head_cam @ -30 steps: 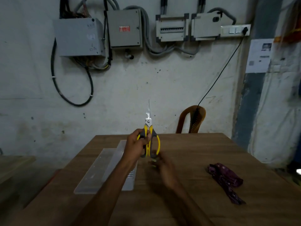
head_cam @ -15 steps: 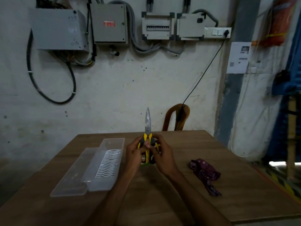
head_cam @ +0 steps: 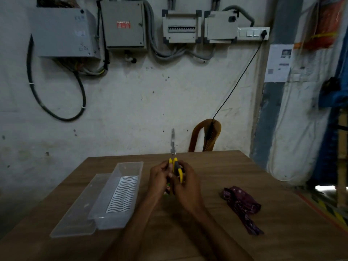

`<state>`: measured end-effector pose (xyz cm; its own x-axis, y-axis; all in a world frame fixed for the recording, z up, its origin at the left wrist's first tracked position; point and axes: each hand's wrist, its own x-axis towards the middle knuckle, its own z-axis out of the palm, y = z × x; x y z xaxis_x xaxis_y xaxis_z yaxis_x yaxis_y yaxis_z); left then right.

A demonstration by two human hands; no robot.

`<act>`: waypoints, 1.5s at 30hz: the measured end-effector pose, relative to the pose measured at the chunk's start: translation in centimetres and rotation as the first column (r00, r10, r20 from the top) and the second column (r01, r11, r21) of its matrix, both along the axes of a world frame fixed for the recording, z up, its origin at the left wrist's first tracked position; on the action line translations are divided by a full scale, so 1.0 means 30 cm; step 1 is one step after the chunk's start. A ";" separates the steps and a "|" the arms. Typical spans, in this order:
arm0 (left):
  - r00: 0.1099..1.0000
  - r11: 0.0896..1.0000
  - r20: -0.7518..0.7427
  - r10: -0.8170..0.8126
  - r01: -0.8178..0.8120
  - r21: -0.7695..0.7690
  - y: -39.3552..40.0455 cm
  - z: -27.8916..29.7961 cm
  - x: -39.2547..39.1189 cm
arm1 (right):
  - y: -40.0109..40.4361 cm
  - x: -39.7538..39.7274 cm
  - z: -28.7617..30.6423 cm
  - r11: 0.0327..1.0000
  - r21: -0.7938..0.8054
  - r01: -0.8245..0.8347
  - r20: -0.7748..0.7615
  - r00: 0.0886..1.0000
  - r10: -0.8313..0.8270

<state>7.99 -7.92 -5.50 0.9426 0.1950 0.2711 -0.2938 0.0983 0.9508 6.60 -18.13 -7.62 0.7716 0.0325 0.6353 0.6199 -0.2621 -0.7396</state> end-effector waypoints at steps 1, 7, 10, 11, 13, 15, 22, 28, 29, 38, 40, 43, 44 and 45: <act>0.998 0.995 0.046 0.039 -0.043 0.085 0.015 0.003 0.013 | -0.014 0.022 0.014 0.997 0.061 -0.057 -0.072 0.996 0.062; 0.983 0.937 0.133 0.127 -0.163 0.310 0.057 0.007 0.002 | -0.070 0.081 -0.005 0.944 0.173 -0.281 -0.259 0.912 0.319; 0.984 0.912 0.150 0.101 -0.152 0.380 0.067 -0.014 0.020 | -0.062 0.086 -0.023 0.887 0.350 -0.302 -0.311 0.855 0.414; 0.983 0.907 0.149 0.104 -0.155 0.393 0.067 -0.013 0.024 | -0.059 0.090 -0.020 0.864 0.399 -0.307 -0.309 0.842 0.442; 0.980 0.894 0.158 0.119 -0.175 0.413 0.064 -0.008 0.027 | -0.058 0.090 -0.013 0.824 0.460 -0.331 -0.303 0.814 0.496; 0.980 0.880 0.160 0.119 -0.179 0.439 0.063 -0.003 0.022 | -0.062 0.086 -0.016 0.793 0.502 -0.344 -0.315 0.781 0.539; 0.962 0.854 0.200 0.186 -0.259 0.452 0.113 0.024 -0.018 | -0.112 0.082 -0.003 0.842 0.400 -0.362 -0.343 0.793 0.504; 0.946 0.956 0.142 0.291 -0.282 -0.082 0.110 0.060 -0.047 | -0.123 0.049 0.032 0.796 0.478 -0.372 -0.227 0.823 0.521; 0.958 0.960 0.129 0.257 -0.238 -0.150 0.112 0.064 -0.046 | -0.123 0.050 0.037 0.781 0.504 -0.368 -0.215 0.823 0.526; 0.952 0.761 0.290 -0.095 0.257 -0.595 0.014 0.025 -0.039 | -0.083 0.042 0.030 0.742 0.594 -0.312 -0.194 0.839 0.508; 0.950 0.676 0.306 -0.066 0.269 -0.686 0.004 0.042 -0.049 | -0.065 0.027 0.020 0.756 0.558 -0.343 -0.200 0.828 0.523; 0.950 0.492 0.313 0.010 0.267 -0.828 0.007 0.093 -0.030 | -0.040 0.013 0.010 0.771 0.538 -0.341 -0.215 0.829 0.517; 0.951 0.440 0.308 0.020 0.268 -0.857 0.010 0.104 -0.017 | -0.035 0.009 0.007 0.768 0.544 -0.337 -0.217 0.828 0.517; 0.952 0.401 0.304 0.024 0.269 -0.875 0.011 0.110 -0.002 | -0.030 0.012 0.003 0.768 0.550 -0.328 -0.225 0.827 0.514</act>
